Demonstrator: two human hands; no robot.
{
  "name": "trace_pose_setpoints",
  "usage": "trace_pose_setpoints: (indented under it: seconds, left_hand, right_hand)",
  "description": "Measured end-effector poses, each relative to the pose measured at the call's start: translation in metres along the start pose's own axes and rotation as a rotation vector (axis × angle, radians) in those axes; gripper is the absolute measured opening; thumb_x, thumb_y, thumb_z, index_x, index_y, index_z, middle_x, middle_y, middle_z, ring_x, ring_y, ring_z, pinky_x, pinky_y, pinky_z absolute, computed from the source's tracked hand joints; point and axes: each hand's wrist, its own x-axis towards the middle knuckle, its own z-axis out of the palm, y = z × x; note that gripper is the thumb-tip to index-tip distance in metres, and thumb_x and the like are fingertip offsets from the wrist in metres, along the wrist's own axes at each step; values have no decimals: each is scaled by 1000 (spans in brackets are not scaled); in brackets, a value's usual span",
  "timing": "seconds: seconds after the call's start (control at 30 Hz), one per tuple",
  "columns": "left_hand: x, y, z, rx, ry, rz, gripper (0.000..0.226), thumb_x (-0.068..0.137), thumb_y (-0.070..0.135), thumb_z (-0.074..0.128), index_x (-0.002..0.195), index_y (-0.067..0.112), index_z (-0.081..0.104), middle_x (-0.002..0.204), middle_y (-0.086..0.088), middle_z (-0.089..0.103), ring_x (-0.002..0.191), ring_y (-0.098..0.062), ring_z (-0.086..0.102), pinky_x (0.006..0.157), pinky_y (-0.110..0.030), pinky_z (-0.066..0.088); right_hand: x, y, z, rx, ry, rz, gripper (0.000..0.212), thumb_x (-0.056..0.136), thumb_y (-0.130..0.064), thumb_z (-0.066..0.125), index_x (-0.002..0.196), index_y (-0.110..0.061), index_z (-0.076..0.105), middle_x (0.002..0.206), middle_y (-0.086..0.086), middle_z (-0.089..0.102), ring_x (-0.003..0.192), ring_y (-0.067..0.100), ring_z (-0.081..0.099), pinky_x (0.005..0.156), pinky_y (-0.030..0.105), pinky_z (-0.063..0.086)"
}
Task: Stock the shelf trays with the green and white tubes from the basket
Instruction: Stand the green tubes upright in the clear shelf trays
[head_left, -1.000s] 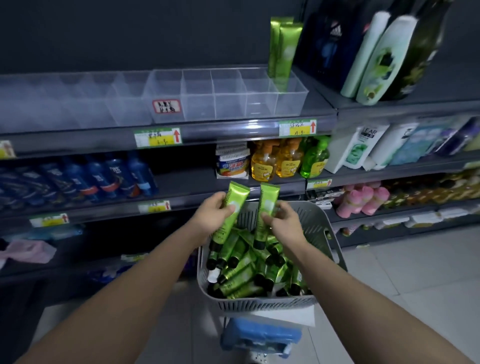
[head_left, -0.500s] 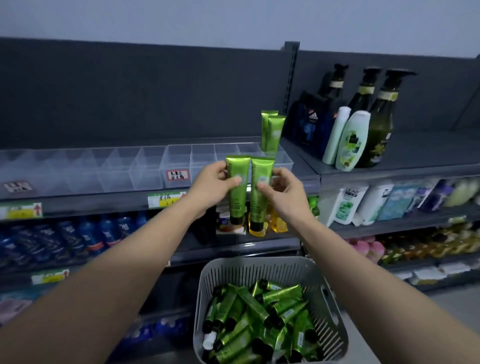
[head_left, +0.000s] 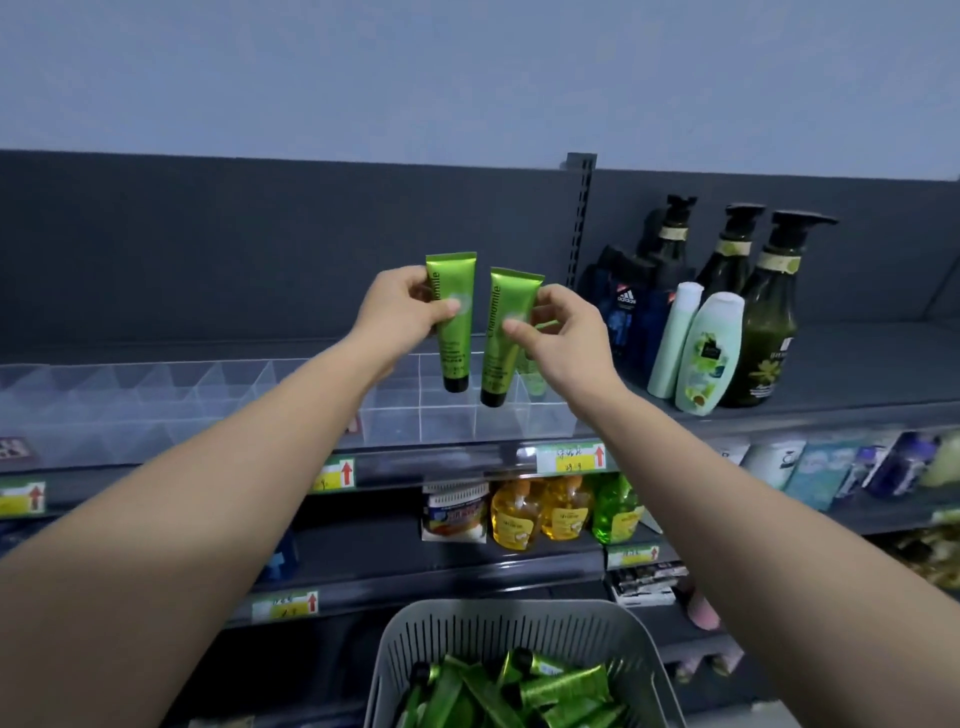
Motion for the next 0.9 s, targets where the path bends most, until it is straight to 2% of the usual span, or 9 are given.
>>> trace_pose_setpoints:
  seconds: [0.17, 0.37, 0.5, 0.63, 0.77, 0.9]
  left_hand:
    - [31, -8, 7, -21, 44, 11, 24, 77, 2, 74, 78, 26, 69, 84, 0, 71, 87, -23, 69, 83, -45, 57]
    - [66, -24, 20, 26, 2, 17, 25, 74, 5, 77, 76, 28, 69, 86, -4, 73, 89, -26, 70, 81, -45, 57]
    - [82, -36, 29, 61, -32, 1, 22, 75, 3, 75, 79, 23, 70, 86, -9, 72, 88, -26, 70, 79, -41, 59]
    - [93, -48, 36, 132, -50, 10, 23, 76, 0, 72, 76, 22, 67, 79, -3, 68, 79, -19, 65, 73, -28, 56]
    - [104, -66, 42, 157, -97, -25, 26, 75, -3, 71, 70, 22, 66, 76, -7, 68, 76, -24, 67, 77, -43, 59]
    - [113, -84, 48, 186, -128, -32, 12, 72, -3, 72, 78, 8, 69, 68, -8, 62, 65, -21, 60, 73, -50, 58]
  right_hand:
    - [20, 0, 5, -21, 29, -28, 14, 80, -14, 76, 86, -20, 66, 76, -9, 64, 71, 6, 59, 75, 28, 54]
    - [43, 9, 13, -57, 71, -27, 17, 78, -12, 77, 87, -23, 68, 79, -10, 69, 77, 9, 66, 79, 29, 55]
    - [54, 16, 21, -98, 85, -20, 17, 77, -12, 77, 89, -21, 70, 79, -10, 70, 77, 8, 67, 78, 27, 55]
    - [59, 27, 29, -130, 98, 4, 18, 77, -12, 77, 91, -19, 72, 79, -9, 71, 79, 8, 68, 79, 29, 55]
    - [61, 35, 34, -181, 101, 27, 17, 78, -14, 77, 92, -20, 72, 80, -9, 71, 80, 7, 67, 78, 27, 55]
    - [61, 40, 37, -228, 92, 35, 17, 78, -14, 77, 94, -18, 72, 78, -10, 69, 77, 7, 67, 77, 26, 54]
